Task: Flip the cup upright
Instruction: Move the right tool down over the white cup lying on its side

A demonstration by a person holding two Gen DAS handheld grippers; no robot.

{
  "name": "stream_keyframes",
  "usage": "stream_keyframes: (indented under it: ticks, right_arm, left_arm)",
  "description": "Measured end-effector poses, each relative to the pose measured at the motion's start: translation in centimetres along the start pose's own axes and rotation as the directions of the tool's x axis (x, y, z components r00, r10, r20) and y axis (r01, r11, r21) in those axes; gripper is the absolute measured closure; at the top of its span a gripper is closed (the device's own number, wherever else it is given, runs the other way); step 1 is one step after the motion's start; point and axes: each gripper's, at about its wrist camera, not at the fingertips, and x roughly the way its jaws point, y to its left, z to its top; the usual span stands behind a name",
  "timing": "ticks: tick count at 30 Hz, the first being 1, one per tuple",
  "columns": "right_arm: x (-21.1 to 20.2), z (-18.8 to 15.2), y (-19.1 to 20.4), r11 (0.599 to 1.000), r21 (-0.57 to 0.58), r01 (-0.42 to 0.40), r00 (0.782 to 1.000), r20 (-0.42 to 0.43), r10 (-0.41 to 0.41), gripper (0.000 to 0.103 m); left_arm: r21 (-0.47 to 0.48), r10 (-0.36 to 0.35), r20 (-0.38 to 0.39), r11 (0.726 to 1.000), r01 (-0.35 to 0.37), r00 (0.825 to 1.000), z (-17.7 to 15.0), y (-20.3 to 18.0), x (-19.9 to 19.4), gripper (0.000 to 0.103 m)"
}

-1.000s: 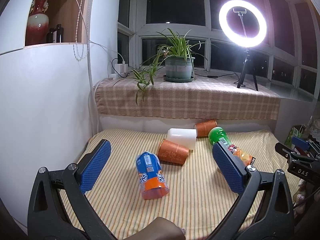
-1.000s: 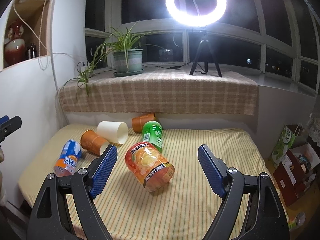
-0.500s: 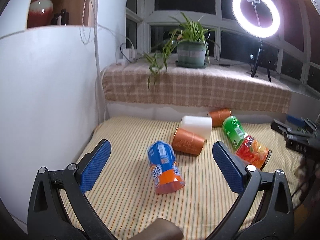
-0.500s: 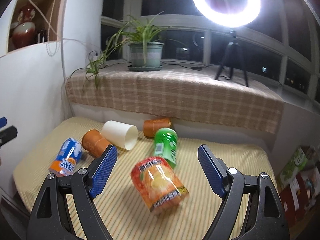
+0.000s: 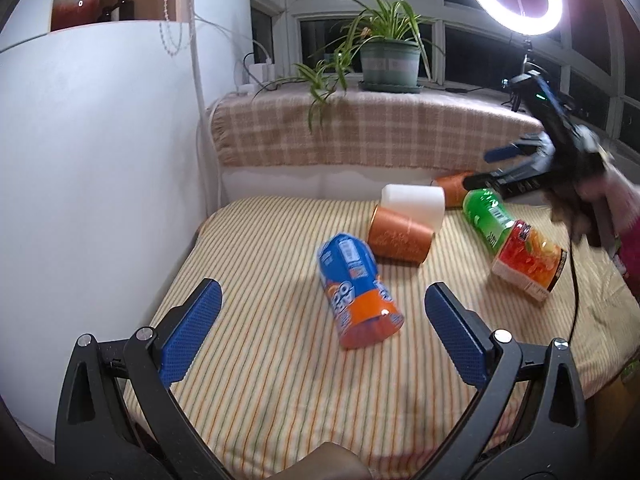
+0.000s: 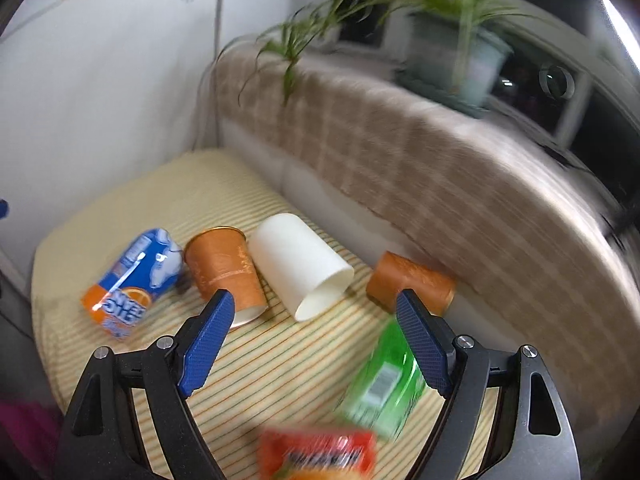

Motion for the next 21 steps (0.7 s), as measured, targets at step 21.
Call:
stream_keyframes:
  ticks: [21]
  right_arm:
    - [13.8, 4.5, 1.4, 0.921, -0.307, -0.24, 0.903, -0.418, 0.096, 0.02]
  left_arm:
    - [-0.037, 0.085, -0.05, 0.995, -0.087, 0.995, -2.3, 2.8, -1.7, 0.0]
